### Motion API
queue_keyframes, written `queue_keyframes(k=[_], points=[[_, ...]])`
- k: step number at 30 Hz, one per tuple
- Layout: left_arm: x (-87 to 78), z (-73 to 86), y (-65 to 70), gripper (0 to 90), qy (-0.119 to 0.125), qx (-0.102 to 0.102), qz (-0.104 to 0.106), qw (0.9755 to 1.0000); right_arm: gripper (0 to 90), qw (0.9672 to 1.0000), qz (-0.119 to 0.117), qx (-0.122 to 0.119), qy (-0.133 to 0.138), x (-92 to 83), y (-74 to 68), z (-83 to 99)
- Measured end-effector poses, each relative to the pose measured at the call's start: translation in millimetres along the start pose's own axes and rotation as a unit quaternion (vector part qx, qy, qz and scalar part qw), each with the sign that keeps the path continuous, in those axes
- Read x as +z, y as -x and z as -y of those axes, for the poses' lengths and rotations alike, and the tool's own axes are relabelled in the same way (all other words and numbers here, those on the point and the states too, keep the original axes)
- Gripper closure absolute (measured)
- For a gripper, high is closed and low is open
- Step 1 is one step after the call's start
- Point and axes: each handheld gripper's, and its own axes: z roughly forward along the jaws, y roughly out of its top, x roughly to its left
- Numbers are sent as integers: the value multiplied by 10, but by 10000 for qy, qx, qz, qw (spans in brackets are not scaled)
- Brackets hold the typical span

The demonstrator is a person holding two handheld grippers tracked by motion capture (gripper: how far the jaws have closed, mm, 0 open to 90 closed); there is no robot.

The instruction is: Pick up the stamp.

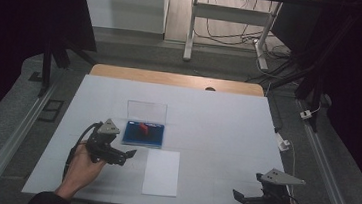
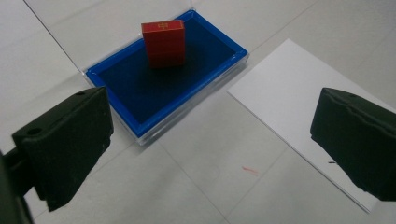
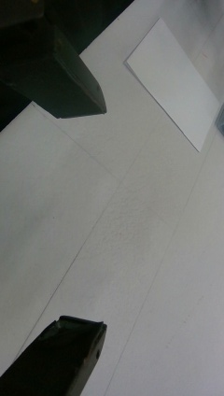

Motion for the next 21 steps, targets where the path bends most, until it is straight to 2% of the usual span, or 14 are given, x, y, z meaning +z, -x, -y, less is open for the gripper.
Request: queue_keyframes(k=[5,9,14,21], points=[[66,-83,-36,1,46,-63,-149,9999,0,10000,3,-21,-18,-1,1,-1],[155,-147,-53,1,-9,-24,-241,9997,0,10000,-5,-20,-25,0,2,-1],[257,-211,-76,1,-91,37,-237,9997,0,10000,-19,-26,-29,1,0,0],[384,-283,-147,0,-126,-35,-287,9995,0,10000,-16,-50,-37,3,-4,0]])
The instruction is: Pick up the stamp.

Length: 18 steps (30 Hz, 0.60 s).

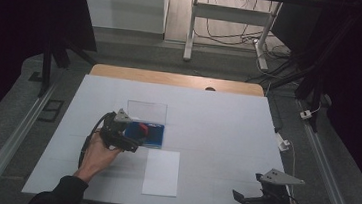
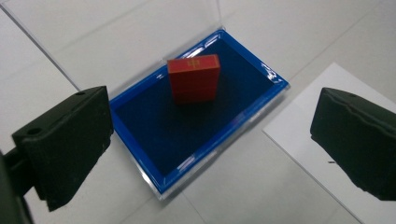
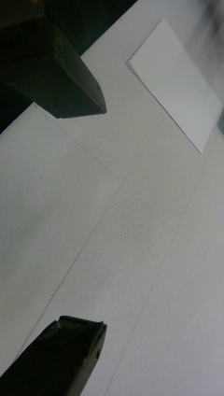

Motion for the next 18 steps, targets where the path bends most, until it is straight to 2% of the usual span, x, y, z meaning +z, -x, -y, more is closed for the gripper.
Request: queue_keyframes(k=[5,13,18], points=[[97,-41,-35,1,-61,-57,-48,10000,0,10000,0,-2,6,1,-1,1],[261,-119,-49,2,-175,-22,-125,9998,0,10000,-4,-6,1,3,-3,0],[355,-163,-37,21,-277,116,-205,9993,0,10000,-11,-16,-5,3,-5,0]])
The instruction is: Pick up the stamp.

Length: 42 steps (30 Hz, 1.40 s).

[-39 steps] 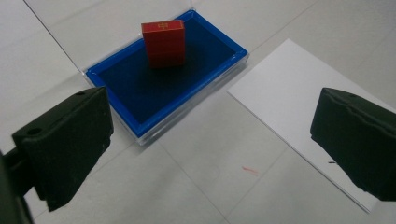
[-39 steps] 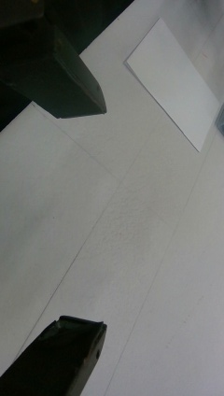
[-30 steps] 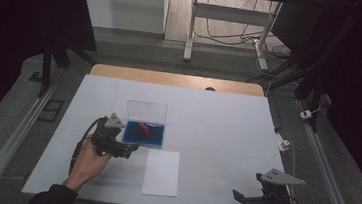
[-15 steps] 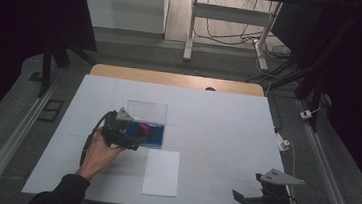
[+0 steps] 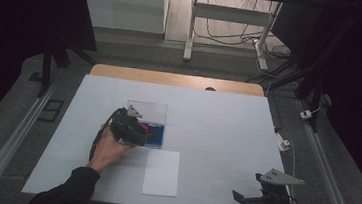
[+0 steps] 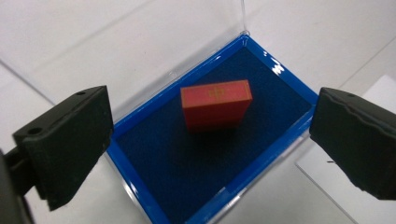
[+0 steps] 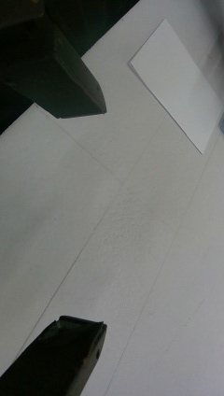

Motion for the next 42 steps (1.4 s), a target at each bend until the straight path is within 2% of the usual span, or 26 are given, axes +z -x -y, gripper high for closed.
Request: queue_keyframes(k=[5,7,10,13,16,20,28,35,42], points=[[23,-27,-8,154,-37,10,-69,10000,0,10000,-1,-20,-3,-1,-1,1],[19,-33,-24,226,-13,-35,34,10000,0,10000,-2,-22,-4,-1,-1,1],[11,-44,-38,325,-6,-94,83,9999,0,10000,-1,-26,-8,0,-2,1],[8,-56,-45,393,-31,-140,137,9998,0,10000,-4,-37,-11,1,-4,1],[11,-65,-27,447,-56,-74,75,9999,0,10000,-2,-43,-12,2,-5,1],[5,-78,-9,570,-70,-79,116,9999,0,10000,-5,-45,-14,1,-5,2],[-3,-93,25,584,-104,-1,42,9999,0,10000,-5,-54,-8,-1,-9,3],[-21,-97,20,585,-82,75,178,9998,0,10000,-16,-62,3,-6,-6,5],[-74,-95,-14,584,96,5,389,9992,0,10000,-40,-38,41,-14,-1,8]])
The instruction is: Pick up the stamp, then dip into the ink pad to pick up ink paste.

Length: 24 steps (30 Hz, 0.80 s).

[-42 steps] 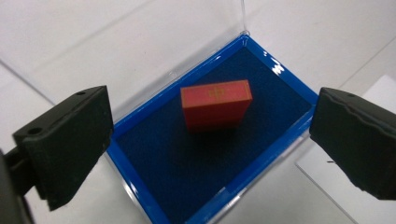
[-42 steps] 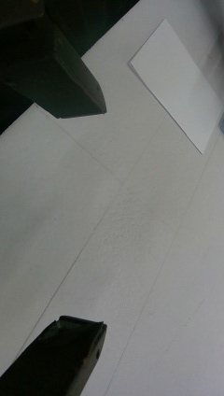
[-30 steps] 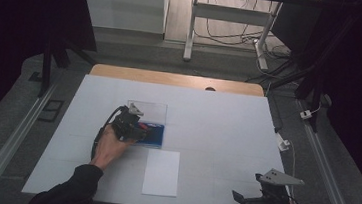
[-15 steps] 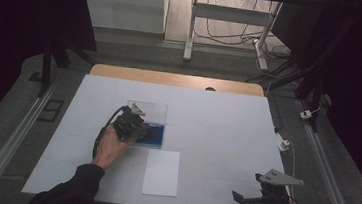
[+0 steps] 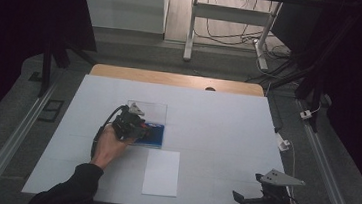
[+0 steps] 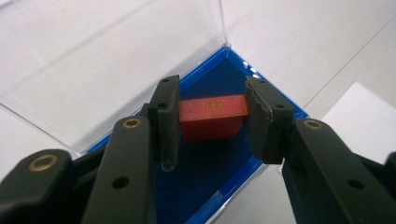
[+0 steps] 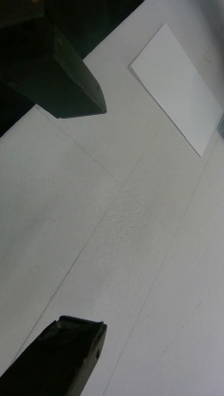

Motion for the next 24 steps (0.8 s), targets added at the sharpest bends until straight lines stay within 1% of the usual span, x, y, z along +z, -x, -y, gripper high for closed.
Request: queue_keyframes(k=[1,3,6,9,11,16,17,19,21,24], points=[[-12,-5,-1,584,19,-9,42,10000,0,10000,-5,4,0,-1,1,0],[-40,-13,2,583,81,22,42,10000,0,10000,-12,20,7,-3,2,1],[-89,-30,16,583,171,142,38,9997,0,10000,-41,44,29,-4,10,3],[-140,-65,29,583,190,134,36,9997,0,10000,-33,59,12,-8,15,4],[-164,-78,29,583,197,87,61,9997,0,10000,-45,76,36,-11,18,7],[-169,-84,0,584,229,19,134,9996,0,10000,-54,78,32,-9,22,4],[-164,-85,-2,584,217,30,138,9997,0,10000,-54,77,25,-7,22,3],[-152,-83,6,583,189,102,70,9997,0,10000,-51,78,31,-8,20,3],[-135,-82,19,583,106,160,5,9998,0,10000,-53,77,31,-9,20,4],[-107,-80,25,583,28,194,86,9998,0,10000,-41,62,18,-9,18,4]])
